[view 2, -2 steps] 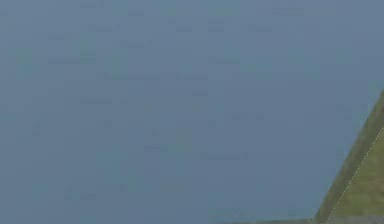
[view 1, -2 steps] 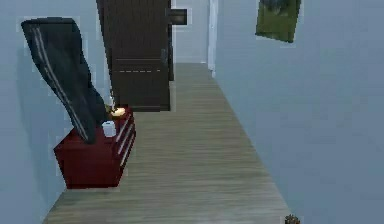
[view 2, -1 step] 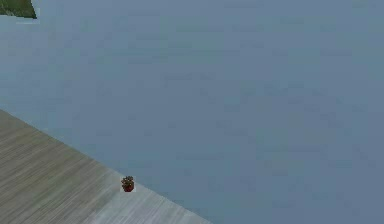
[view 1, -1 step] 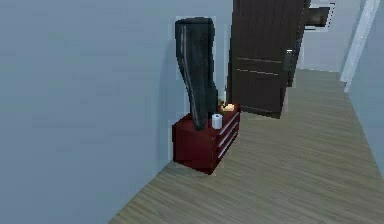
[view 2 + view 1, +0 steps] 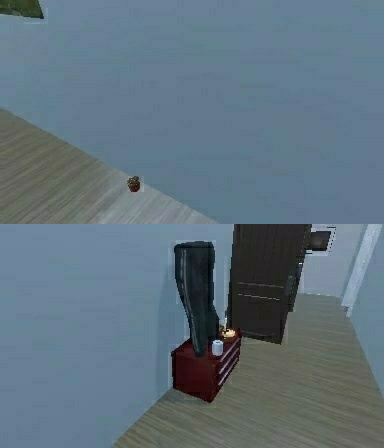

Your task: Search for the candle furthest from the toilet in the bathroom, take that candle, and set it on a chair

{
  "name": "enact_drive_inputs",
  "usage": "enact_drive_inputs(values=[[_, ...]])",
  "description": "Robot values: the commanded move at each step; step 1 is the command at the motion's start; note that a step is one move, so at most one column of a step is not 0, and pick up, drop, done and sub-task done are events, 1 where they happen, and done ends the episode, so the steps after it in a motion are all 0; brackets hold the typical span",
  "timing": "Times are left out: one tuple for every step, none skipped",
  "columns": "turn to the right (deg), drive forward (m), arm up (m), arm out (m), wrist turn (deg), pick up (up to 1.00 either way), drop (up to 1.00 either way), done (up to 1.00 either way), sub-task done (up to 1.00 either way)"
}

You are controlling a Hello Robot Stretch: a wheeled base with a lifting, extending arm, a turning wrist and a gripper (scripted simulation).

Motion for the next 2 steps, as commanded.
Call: enact_drive_inputs(values=[[21.0,0.00,0.00,0.00,0.0,0.00,0.00,0.00,0.00],[3.0,0.00,0.00,0.00,0.0,0.00,0.00,0.00,0.00]])
